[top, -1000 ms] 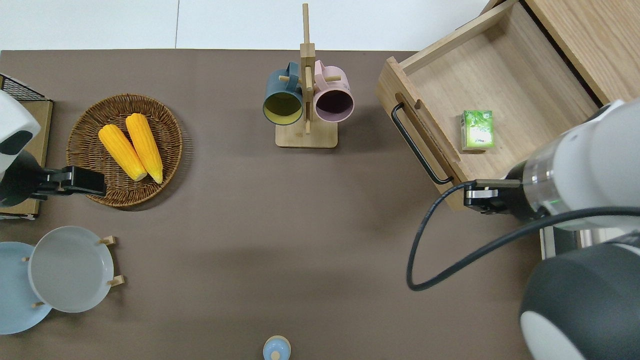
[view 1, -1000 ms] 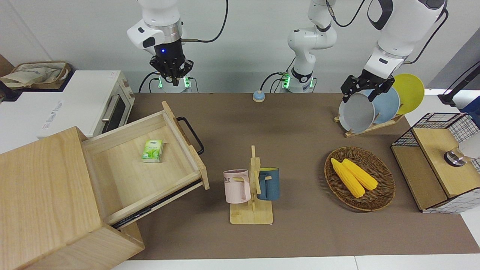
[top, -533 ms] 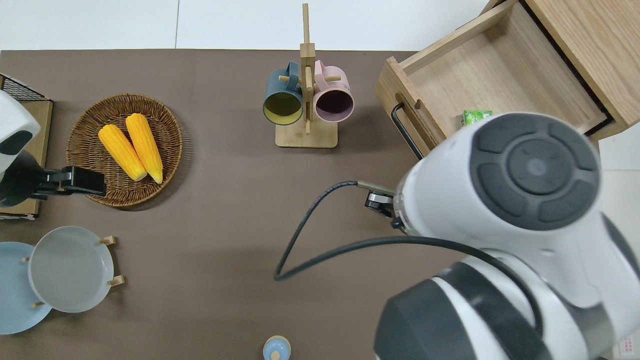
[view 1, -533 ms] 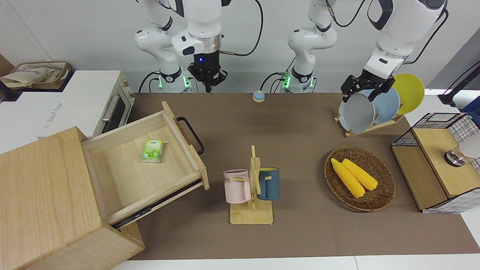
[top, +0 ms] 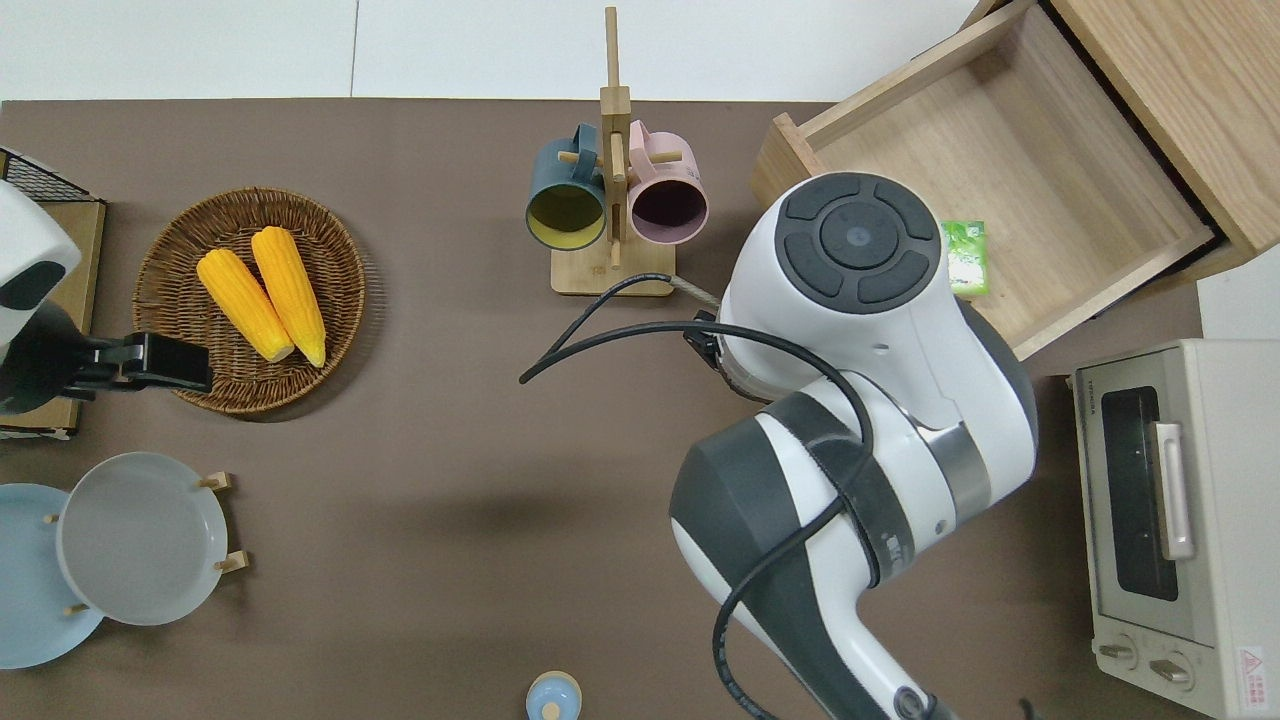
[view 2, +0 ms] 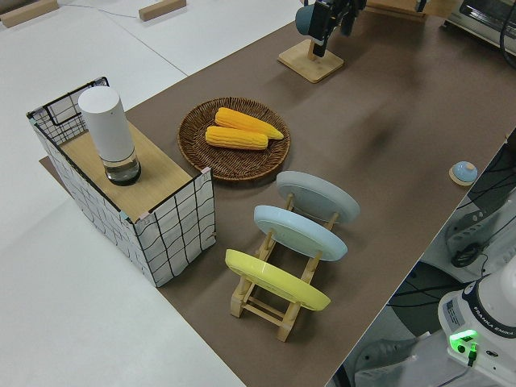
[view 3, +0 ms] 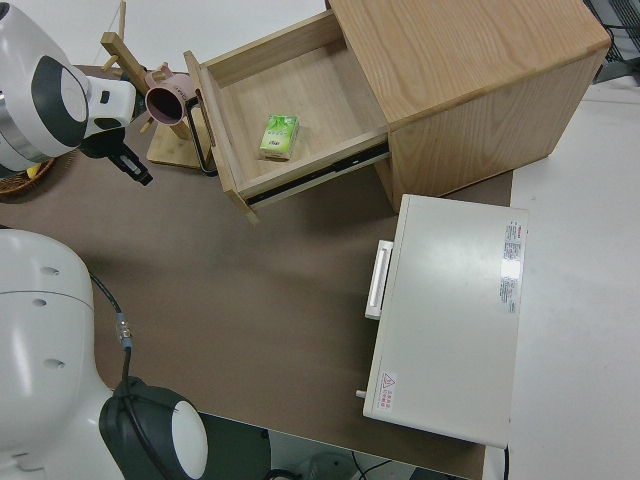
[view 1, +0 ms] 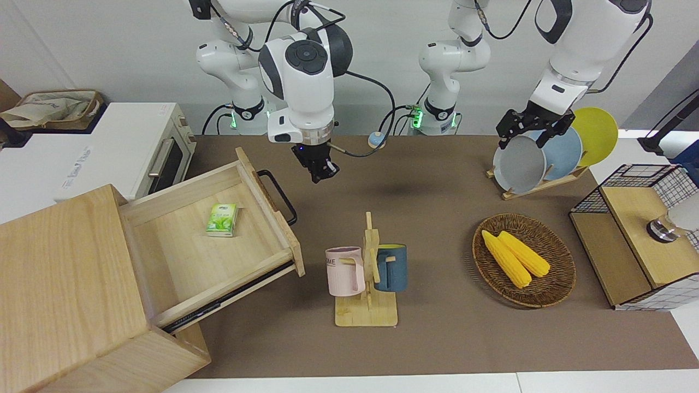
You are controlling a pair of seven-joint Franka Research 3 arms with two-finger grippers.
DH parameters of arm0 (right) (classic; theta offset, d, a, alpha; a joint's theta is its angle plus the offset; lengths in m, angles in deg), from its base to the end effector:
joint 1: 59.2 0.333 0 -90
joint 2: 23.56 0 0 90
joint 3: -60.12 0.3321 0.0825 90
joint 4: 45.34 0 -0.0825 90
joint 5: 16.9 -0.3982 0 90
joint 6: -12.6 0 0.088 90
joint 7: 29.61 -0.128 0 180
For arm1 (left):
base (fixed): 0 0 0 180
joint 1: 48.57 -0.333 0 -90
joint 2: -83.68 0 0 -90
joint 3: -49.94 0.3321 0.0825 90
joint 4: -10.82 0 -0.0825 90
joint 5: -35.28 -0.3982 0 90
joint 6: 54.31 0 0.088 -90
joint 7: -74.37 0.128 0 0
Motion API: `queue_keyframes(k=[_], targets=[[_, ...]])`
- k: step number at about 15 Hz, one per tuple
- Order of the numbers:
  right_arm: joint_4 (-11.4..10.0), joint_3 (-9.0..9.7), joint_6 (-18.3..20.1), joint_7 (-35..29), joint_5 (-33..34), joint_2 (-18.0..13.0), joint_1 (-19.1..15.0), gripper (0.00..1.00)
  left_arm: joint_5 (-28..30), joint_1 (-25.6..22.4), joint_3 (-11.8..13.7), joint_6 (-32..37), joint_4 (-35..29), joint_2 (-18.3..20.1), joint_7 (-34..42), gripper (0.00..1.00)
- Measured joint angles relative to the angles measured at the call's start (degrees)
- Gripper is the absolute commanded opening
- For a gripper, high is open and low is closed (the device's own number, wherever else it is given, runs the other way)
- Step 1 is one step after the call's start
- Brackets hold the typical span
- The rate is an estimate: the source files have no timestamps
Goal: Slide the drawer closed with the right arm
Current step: 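Raise the right arm and move the gripper to the drawer's front handle, then push the drawer front away from the robot with the right gripper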
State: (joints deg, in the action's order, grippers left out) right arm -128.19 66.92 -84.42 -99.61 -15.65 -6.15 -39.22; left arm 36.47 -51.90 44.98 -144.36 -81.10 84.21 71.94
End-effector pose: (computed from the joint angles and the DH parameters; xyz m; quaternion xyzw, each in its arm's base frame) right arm 0.5990 0.2887 0.5039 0.9291 -0.3687 -0.0233 0.0157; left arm 0.5642 -0.0189 0.6086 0.9999 0.0071 -0.0121 0.0096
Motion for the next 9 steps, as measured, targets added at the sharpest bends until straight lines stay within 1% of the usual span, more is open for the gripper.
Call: queue_keyframes(k=[4, 7, 9], targets=[[0.0, -0.53, -0.6, -1.5, 0.0, 1.4, -0.9, 0.0, 0.0, 0.0, 0.0, 0.0, 0.0, 0.0, 0.0, 1.0], [0.0, -0.87, -2.6, -1.5, 0.0, 2.2, -2.1, 0.0, 0.0, 0.0, 0.0, 0.0, 0.0, 0.0, 0.0, 1.0], [0.1, -1.07, -3.2, -1.5, 0.0, 2.4, -2.9, 0.0, 0.0, 0.0, 0.0, 0.0, 0.0, 0.0, 0.0, 1.0]])
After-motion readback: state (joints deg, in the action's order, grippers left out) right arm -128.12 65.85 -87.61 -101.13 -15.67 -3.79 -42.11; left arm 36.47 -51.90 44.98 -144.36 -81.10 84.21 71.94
